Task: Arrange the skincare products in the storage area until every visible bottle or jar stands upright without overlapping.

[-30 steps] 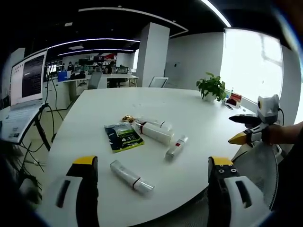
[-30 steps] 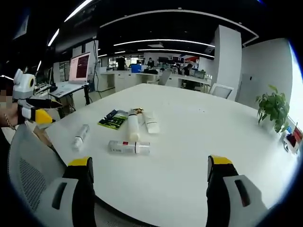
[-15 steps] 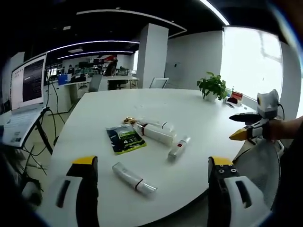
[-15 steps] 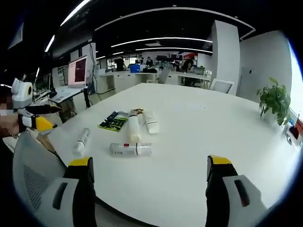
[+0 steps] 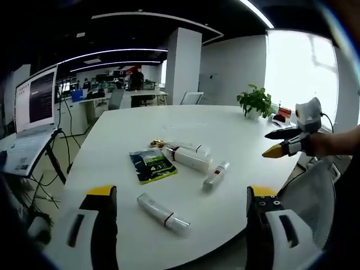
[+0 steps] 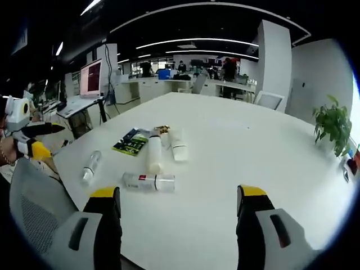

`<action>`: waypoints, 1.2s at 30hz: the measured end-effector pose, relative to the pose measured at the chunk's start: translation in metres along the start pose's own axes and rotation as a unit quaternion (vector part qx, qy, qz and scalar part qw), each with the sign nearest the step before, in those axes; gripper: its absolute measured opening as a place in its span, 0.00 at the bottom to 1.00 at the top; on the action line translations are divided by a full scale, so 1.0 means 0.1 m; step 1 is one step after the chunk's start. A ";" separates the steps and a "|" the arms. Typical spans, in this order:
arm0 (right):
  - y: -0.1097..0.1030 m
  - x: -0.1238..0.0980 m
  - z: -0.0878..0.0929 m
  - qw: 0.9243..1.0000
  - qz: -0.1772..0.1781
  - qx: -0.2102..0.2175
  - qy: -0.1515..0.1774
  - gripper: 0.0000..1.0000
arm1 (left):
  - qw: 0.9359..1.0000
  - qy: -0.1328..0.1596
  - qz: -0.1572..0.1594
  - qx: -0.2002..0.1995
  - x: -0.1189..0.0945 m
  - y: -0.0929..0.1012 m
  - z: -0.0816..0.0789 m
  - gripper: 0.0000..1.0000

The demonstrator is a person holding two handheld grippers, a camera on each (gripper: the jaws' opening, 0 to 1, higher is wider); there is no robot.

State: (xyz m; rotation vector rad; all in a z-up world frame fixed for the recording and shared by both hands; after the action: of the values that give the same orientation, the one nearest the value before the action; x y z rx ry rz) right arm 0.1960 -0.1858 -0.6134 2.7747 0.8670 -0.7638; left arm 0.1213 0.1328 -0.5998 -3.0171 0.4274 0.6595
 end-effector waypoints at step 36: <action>-0.30 1.81 -0.45 0.979 -0.132 -0.088 -0.129 0.60 | 1.000 -0.026 0.016 0.004 0.04 0.04 0.06 0.87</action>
State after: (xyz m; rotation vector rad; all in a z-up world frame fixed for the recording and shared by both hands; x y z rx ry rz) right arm 0.3262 -0.0590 -0.6656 2.3686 1.1963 -1.0064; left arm 0.1211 0.1290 -0.6062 -2.9843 0.4753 0.7351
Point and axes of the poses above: the point that each gripper's makers call its tool centre point, and the gripper's own axes: x roughly forward along the fingers, y roughly to its right, z roughly out of its underside, the point moved 6 cm from there along -x, roughly backward along the fingers, and after that the axes turned 7 degrees about -z, right-handed, at the moved point
